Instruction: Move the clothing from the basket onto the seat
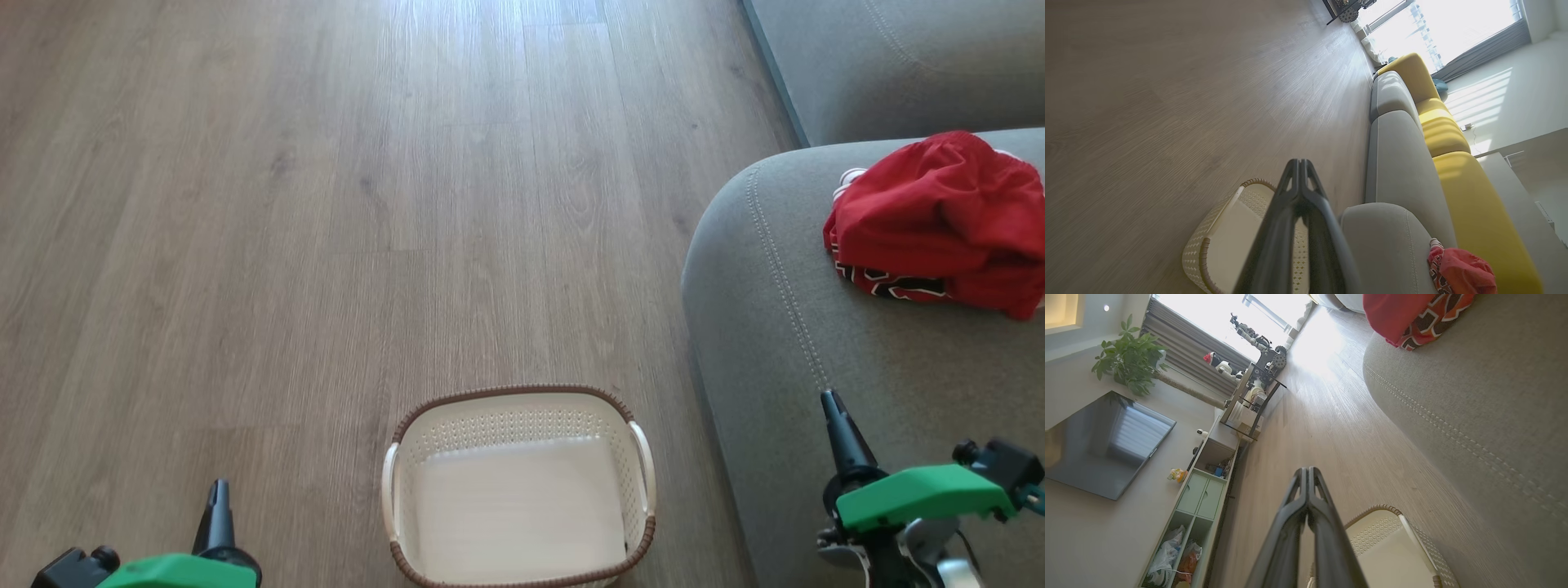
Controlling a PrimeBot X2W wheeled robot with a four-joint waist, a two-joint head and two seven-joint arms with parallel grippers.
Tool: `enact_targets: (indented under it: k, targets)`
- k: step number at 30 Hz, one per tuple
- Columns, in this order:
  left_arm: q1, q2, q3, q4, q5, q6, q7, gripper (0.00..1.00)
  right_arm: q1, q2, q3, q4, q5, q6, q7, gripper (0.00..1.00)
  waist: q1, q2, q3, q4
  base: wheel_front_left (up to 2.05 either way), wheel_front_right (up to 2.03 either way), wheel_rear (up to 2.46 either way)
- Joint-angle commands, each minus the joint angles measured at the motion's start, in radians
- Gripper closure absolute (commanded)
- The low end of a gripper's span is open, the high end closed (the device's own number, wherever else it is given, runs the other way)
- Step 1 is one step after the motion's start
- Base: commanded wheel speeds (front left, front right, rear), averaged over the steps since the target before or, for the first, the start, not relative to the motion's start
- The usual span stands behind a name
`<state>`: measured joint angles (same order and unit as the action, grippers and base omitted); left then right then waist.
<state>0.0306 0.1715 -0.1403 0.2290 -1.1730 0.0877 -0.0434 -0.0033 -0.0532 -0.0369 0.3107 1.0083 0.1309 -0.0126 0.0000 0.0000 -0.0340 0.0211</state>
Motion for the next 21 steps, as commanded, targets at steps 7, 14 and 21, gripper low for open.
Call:
enact_targets:
  k: [7,14,21]
  targets:
    - [-0.063,-0.009,0.064,-0.04,-0.067,-0.024,0.023,1.0,-0.069,-0.007,-0.003,-0.04,0.095,0.0,0.017,1.0,0.0,0.0,0.004,-0.003,0.0,0.0,0.0]
    - [-0.074,-0.026,0.093,-0.046,-0.125,-0.041,0.043,1.0,-0.078,-0.009,-0.01,-0.042,0.177,0.0,0.031,1.0,0.0,0.0,0.008,-0.006,0.0,0.0,0.0]
    - [-0.085,-0.043,0.122,-0.051,-0.182,-0.057,0.063,1.0,-0.087,-0.012,-0.017,-0.043,0.259,0.0,0.044,1.0,0.0,0.0,0.012,-0.009,0.0,0.0,0.0]
